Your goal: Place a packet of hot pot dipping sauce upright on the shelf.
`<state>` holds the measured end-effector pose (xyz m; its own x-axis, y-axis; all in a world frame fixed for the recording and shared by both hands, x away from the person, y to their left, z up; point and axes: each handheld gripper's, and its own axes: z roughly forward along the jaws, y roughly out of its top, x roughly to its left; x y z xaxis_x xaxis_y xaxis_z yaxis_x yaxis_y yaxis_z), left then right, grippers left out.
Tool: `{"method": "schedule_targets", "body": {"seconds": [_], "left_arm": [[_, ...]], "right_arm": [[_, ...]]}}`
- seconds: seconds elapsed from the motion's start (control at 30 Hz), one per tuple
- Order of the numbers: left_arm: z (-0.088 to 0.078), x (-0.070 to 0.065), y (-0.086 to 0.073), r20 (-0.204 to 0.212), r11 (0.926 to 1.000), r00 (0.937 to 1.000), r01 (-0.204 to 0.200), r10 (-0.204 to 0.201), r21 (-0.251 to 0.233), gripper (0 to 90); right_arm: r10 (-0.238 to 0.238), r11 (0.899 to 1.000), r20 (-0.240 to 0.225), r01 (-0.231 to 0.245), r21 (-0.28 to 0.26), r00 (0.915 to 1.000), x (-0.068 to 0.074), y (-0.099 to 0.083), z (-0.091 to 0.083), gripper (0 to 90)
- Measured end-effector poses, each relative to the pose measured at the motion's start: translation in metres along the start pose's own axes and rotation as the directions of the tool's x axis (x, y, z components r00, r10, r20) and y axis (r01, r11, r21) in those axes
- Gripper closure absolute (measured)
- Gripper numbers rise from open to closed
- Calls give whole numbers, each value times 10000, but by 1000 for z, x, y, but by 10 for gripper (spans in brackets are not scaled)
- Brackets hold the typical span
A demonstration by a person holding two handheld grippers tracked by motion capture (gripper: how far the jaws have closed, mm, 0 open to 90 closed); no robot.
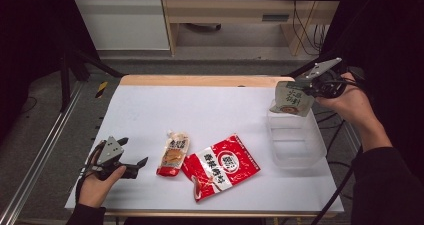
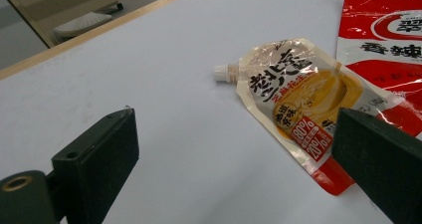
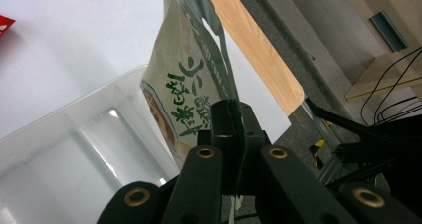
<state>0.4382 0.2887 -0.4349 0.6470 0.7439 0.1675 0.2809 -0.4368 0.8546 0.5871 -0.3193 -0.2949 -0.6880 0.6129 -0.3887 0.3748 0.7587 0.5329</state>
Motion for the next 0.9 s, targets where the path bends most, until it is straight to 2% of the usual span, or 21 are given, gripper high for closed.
{"method": "schedule_targets", "body": {"seconds": [0.23, 0.33, 0.4, 0.53, 0.6, 0.67, 0.73, 0.9], "left_arm": [[0, 0, 0, 60, 10000, 10000, 76, -75, -34, 46], [1, -2, 1, 100, 10000, 9999, -12, 12, -14, 45], [1, -2, 1, 126, 10000, 9999, -17, 18, -14, 45], [0, -1, 1, 194, 9999, 9998, 86, -83, -110, 45], [0, -1, 1, 255, 9996, 9995, 207, -202, -203, 45], [0, 0, 2, 224, 9993, 9994, 271, -265, -265, 47], [-1, 1, 2, 223, 9990, 9993, 317, -310, -300, 47], [-1, 2, 1, 206, 9991, 9993, 317, -311, -281, 47]], "right_arm": [[54, 9999, -390, -48, 159, 9992, -1, 1, 17, 900], [129, 9995, -695, -108, 300, 9975, -2, 0, 23, 900], [185, 9993, -711, -161, 352, 9973, -1, -1, 25, 900], [518, 9975, -877, -474, 521, 9948, -4, -4, 33, 900], [517, 9971, -872, -466, 594, 9948, -4, -6, 35, 900], [720, 9954, -864, -661, 696, 9937, -4, -9, 42, 900], [982, 9941, -840, -938, 551, 9916, -6, -11, 45, 900], [1272, 9910, -608, -1242, 507, 9900, -9, -16, 46, 874]]}}
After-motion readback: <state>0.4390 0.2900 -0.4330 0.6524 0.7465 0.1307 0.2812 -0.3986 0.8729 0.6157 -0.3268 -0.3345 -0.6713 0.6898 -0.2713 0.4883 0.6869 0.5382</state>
